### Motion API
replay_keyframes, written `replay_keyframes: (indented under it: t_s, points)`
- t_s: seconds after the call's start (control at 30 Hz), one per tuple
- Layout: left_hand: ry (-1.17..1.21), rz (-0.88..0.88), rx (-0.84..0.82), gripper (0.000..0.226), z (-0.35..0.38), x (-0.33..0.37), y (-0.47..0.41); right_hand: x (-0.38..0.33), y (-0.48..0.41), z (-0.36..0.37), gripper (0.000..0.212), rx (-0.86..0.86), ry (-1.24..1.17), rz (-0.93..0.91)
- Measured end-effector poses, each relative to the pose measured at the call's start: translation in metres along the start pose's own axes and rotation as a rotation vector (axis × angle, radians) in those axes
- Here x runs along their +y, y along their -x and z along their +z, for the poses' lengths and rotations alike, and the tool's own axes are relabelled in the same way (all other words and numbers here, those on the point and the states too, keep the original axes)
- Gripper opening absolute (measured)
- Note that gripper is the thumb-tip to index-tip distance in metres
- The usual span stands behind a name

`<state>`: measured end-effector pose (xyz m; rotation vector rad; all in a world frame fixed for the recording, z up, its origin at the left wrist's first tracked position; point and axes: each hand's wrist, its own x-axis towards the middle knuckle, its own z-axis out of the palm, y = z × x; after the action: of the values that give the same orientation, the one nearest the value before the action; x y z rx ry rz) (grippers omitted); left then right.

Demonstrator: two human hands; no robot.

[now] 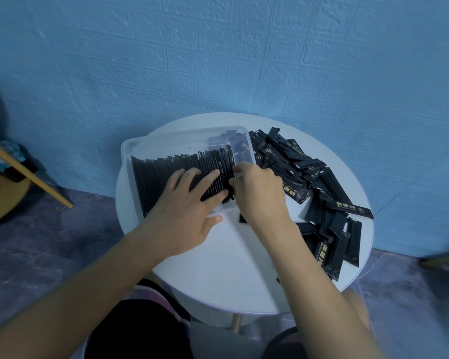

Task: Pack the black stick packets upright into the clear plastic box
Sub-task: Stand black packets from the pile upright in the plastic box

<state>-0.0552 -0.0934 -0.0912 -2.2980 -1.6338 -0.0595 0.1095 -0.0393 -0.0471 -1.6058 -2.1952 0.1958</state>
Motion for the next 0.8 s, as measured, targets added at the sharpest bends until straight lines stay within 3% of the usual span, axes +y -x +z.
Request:
replay_keyframes:
  t_s: [0.17, 0.47, 0.53, 0.63, 0.7, 0.8]
  points:
    - [0.018, 0.013, -0.008, 0.056, 0.0, -0.004, -0.001, 0.024, 0.021, -0.016, 0.014, 0.113, -0.228, -0.027]
    - [0.02, 0.015, -0.051, 0.06, -0.001, -0.007, -0.004, 0.062, 0.041, -0.024, 0.017, -0.03, -0.614, -0.021]
    - [0.027, 0.014, -0.056, 0.06, -0.002, -0.008, -0.004, 0.069, 0.044, -0.026, 0.015, -0.027, -0.577, 0.001]
    - [0.038, 0.011, -0.06, 0.06, -0.003, -0.01, -0.006, 0.084, 0.042, -0.025, 0.007, -0.153, -0.247, 0.02]
    - [0.045, 0.011, -0.062, 0.06, -0.003, -0.01, -0.007, 0.088, 0.039, -0.022, 0.025, -0.266, -0.056, 0.005]
    - [0.045, 0.008, -0.06, 0.06, -0.002, -0.011, -0.006, 0.086, 0.032, -0.019, 0.034, -0.301, -0.017, -0.041]
